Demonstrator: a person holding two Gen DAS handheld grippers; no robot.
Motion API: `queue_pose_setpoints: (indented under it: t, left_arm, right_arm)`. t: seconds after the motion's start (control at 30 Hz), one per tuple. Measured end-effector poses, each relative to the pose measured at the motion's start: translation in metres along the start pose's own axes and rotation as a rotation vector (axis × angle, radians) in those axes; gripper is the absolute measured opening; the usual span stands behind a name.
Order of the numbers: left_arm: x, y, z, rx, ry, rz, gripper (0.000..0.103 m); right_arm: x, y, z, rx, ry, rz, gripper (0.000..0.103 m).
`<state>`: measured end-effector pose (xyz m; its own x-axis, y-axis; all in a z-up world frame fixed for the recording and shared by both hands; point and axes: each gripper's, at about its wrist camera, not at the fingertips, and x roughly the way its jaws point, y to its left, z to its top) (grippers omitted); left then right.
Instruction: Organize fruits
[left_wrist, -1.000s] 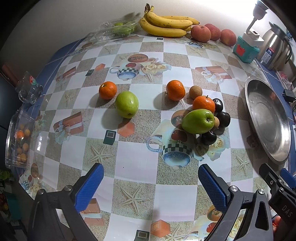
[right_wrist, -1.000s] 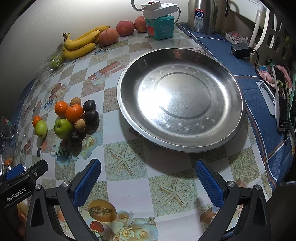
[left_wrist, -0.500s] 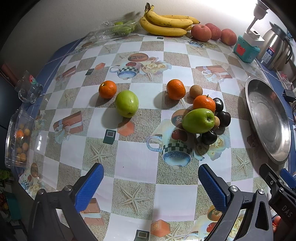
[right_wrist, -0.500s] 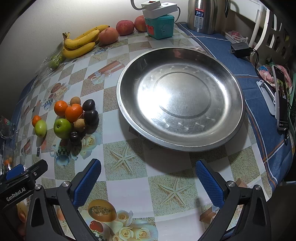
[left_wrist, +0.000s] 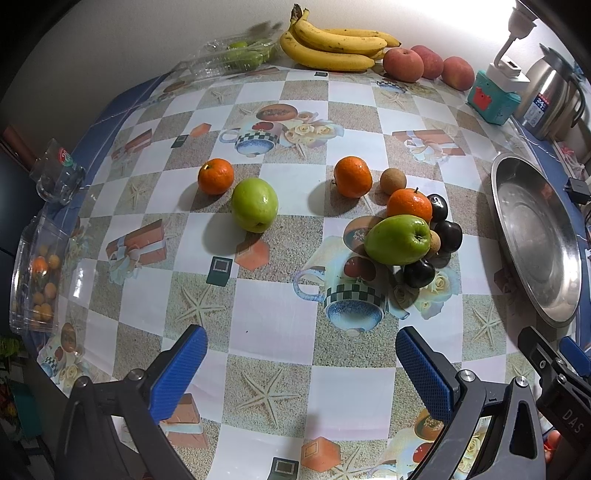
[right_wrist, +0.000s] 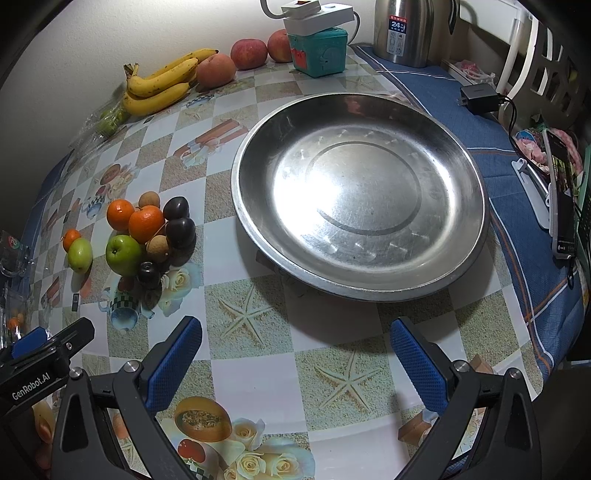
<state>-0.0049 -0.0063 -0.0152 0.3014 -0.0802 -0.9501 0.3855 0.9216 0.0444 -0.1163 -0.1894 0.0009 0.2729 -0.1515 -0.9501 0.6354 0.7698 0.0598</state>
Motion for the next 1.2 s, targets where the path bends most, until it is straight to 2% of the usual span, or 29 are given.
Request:
queue_pose_setpoints:
  t: [0.9,0.97,1.1,1.2]
  left_arm:
    - [-0.002,0.003,0.002,-0.019,-0.001,0.005,0.103]
    - [-0.005,0.005,0.005,-0.028,-0.015,0.006,0.103]
    - [-0.022,0.008,0.014,-0.025,-0.095,0.071,0.103]
    - [-0.035,0.011,0.025,-0.048,-0.143,0.096,0.103]
  right_arm:
    - [0.001,0.003,0.0,-0.004,0.0,0.003,0.102]
    - [-0.002,0.004,0.001,-0.001,-0.013,0.013,0.102]
    - [-0.011,0.006,0.007,-0.001,-0.068,0.036,0.102]
    - [-0.012,0.01,0.012,0.001,-0.065,0.065,0.102]
